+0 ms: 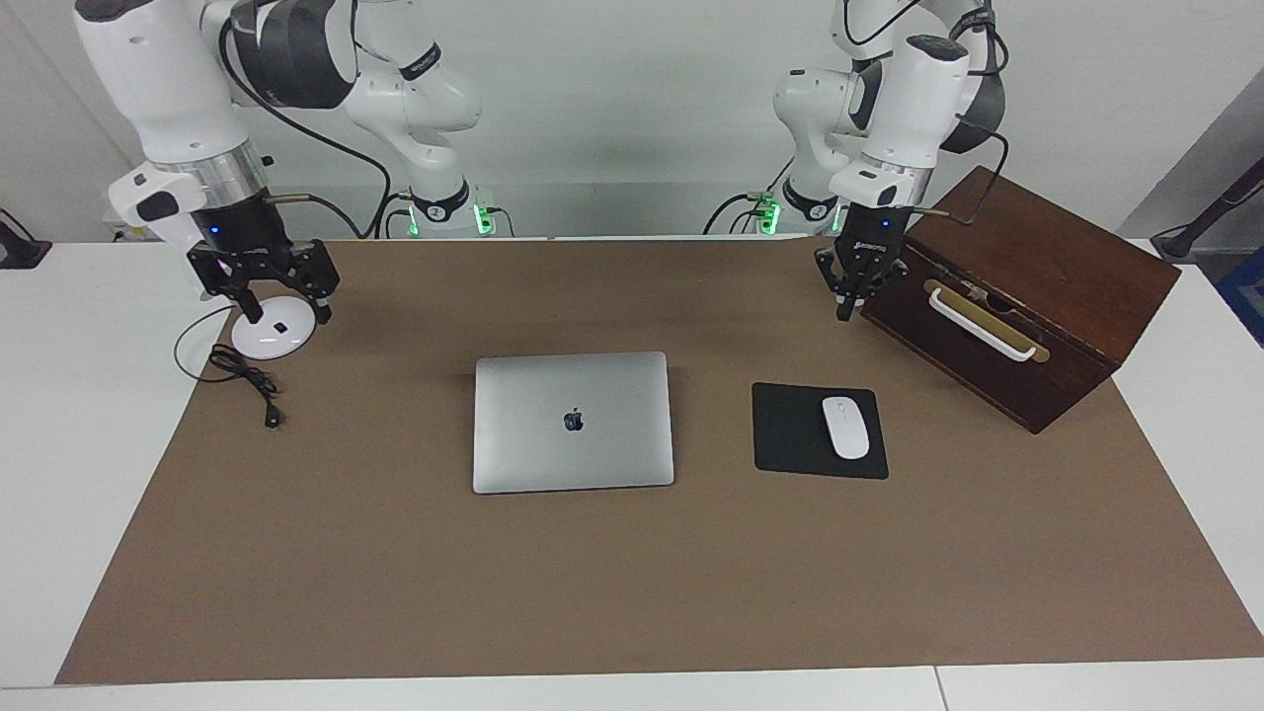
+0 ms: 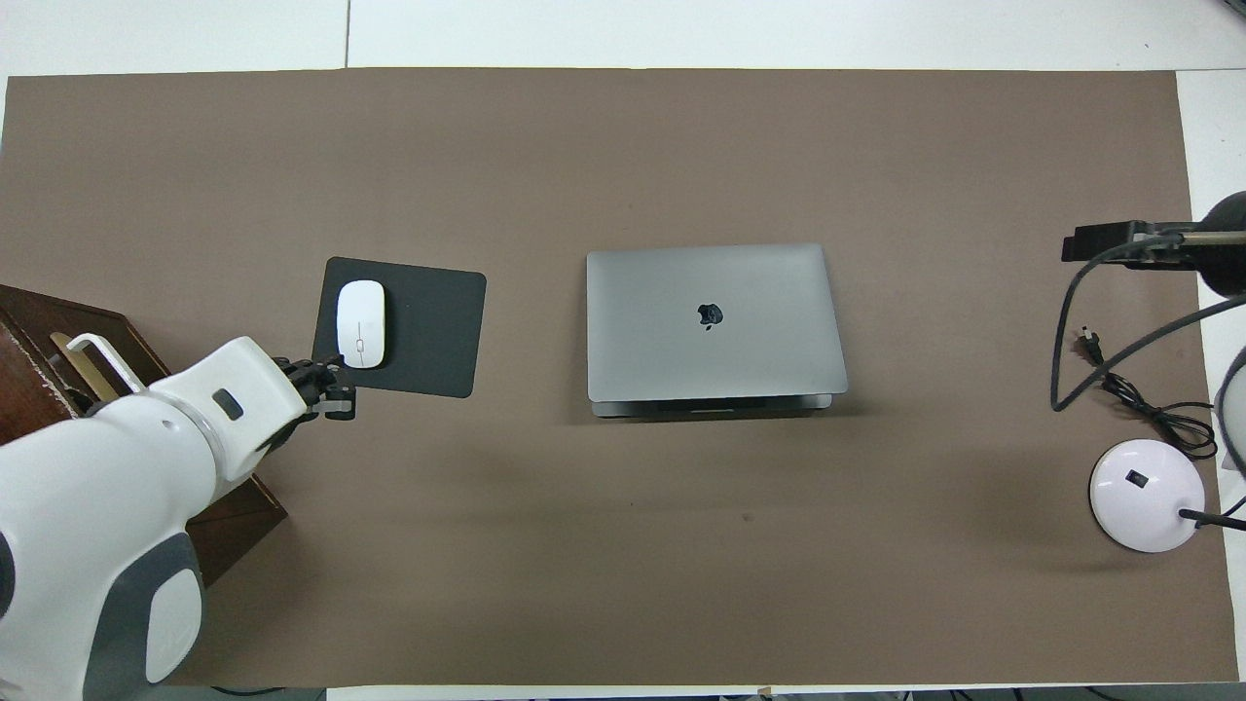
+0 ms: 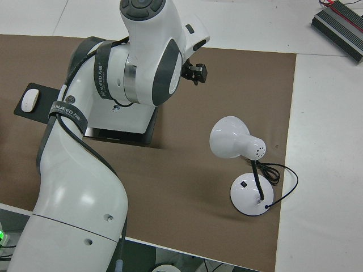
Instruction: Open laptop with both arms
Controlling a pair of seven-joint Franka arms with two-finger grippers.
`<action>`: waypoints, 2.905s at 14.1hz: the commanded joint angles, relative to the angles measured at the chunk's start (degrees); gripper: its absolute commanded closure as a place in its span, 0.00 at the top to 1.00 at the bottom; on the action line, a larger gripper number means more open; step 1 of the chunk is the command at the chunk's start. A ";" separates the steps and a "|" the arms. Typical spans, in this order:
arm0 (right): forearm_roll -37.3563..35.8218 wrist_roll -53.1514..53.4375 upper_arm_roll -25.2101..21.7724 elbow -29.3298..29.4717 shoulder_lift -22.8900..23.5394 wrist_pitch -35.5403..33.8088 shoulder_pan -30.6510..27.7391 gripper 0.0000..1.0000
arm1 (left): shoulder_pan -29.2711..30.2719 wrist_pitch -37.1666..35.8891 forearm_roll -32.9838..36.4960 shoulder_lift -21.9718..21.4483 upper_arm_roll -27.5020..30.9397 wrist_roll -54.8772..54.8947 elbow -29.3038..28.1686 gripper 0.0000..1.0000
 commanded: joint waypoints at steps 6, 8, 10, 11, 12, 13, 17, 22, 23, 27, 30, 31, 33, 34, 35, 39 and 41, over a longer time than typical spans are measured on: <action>2.03 17.14 0.33 -18.09 -8.80 18.33 10.17 0.92 | -9.41 11.16 -0.64 -5.64 0.79 0.20 -11.68 0.00; 2.03 22.42 0.33 -21.60 -10.47 21.92 13.16 0.92 | -11.61 13.55 -0.72 -5.38 0.79 0.11 -12.92 0.00; 2.03 25.85 0.33 -26.09 -11.80 28.33 15.70 0.92 | -13.37 15.57 -0.64 -4.77 0.79 0.11 -13.45 0.00; 2.03 28.39 0.33 -26.72 -11.80 29.58 17.20 0.92 | -14.25 16.62 -0.72 -3.98 0.79 0.11 -13.63 0.00; 2.03 32.51 0.33 -26.81 -11.80 30.72 19.39 0.92 | -15.22 17.85 -0.72 -3.45 0.88 0.11 -13.63 0.00; 1.94 36.55 0.33 -26.81 -11.54 32.39 21.76 0.92 | -16.10 18.65 -0.64 -2.49 0.88 0.20 -13.72 0.00; 2.03 53.25 0.41 -29.44 -9.17 43.71 29.15 0.92 | -19.52 27.59 -0.72 4.09 0.79 0.29 -14.42 0.00; 2.03 71.37 0.41 -33.56 -9.07 54.71 30.22 0.92 | -21.90 37.01 -0.72 11.39 0.79 0.11 -14.42 0.00; 2.03 73.14 0.41 -34.88 -9.34 56.73 30.13 0.93 | -22.17 39.37 -0.72 12.97 0.79 0.11 -14.42 0.00; 2.03 80.09 0.41 -37.44 -9.34 60.09 30.13 0.94 | -23.66 44.92 -0.64 17.03 0.88 -0.15 -14.24 0.00; 2.03 84.47 0.41 -38.32 -9.25 59.48 31.44 0.94 | -24.45 48.00 -0.72 18.78 0.88 -0.15 -14.24 0.00; 2.03 87.80 0.41 -38.58 -9.08 59.48 32.23 0.94 | -24.54 49.23 -0.64 19.49 0.88 -0.07 -14.24 0.00; 2.03 90.64 0.41 -38.67 -8.73 59.39 32.59 0.94 | -25.16 51.43 -0.72 21.15 0.79 -0.15 -14.24 0.00; 2.03 91.17 0.41 -39.02 -8.64 59.48 32.59 0.94 | -25.33 53.00 -0.72 22.47 0.79 -0.15 -14.33 0.00; 2.03 91.69 0.41 -39.29 -8.20 59.65 33.03 0.94 | -26.38 54.24 -0.72 23.35 0.79 -0.76 -14.33 0.00; 2.03 91.70 0.41 -40.78 -5.04 65.61 33.38 0.94 | -28.23 57.50 -2.38 25.64 0.79 -2.17 -14.33 0.00; 2.03 91.70 0.41 -41.31 -3.54 68.77 33.38 0.94 | -30.94 58.55 -6.50 26.96 0.97 -2.18 -13.90 0.00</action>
